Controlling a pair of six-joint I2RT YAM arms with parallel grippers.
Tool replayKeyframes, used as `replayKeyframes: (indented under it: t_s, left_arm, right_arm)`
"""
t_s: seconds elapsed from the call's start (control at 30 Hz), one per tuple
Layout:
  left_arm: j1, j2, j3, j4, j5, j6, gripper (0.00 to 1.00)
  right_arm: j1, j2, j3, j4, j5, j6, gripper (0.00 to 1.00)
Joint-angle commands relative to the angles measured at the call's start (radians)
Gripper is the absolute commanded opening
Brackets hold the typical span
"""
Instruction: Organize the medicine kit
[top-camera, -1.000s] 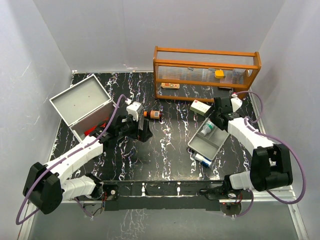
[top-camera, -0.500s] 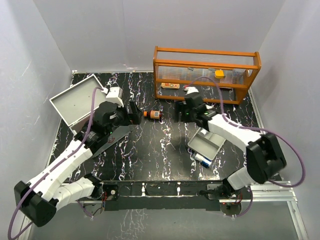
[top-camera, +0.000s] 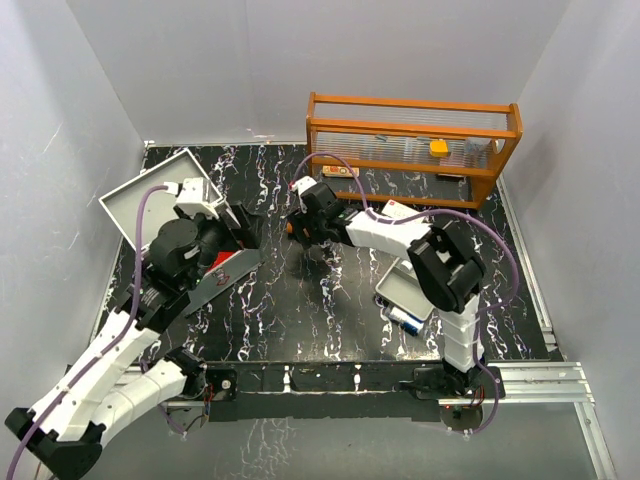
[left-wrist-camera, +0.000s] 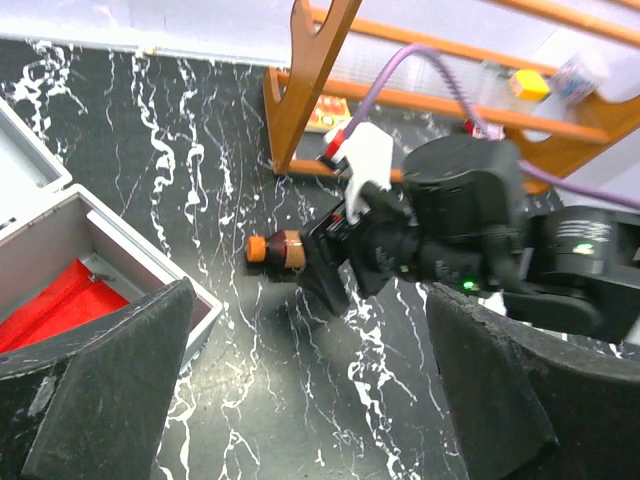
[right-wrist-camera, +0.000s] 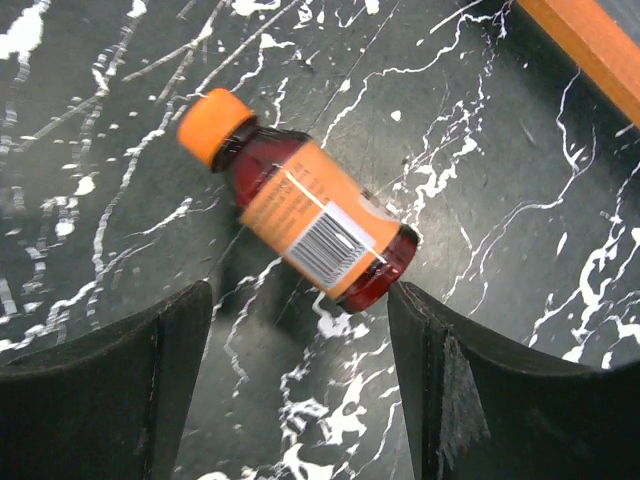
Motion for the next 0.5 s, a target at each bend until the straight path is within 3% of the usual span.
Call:
replayKeyframes:
  t_s: [0.0, 0.3, 0.47]
  left_arm:
    - [-0.004, -0.050, 0.022, 0.041, -0.027, 0.037, 0.99]
    - [-0.004, -0.024, 0.033, 0.026, -0.009, 0.038, 0.99]
    - [-0.004, -0.027, 0.032, 0.026, -0.011, 0.041, 0.99]
  right_arm:
    - [0.004, 0.063, 0.092, 0.030, -0.019, -0.153, 0.69]
    - [0.006, 0.125, 0.160, -0.004, -0.017, -0.195, 0.68]
    - [0.007, 0.117, 0.199, -0.038, 0.082, -0.134, 0.71]
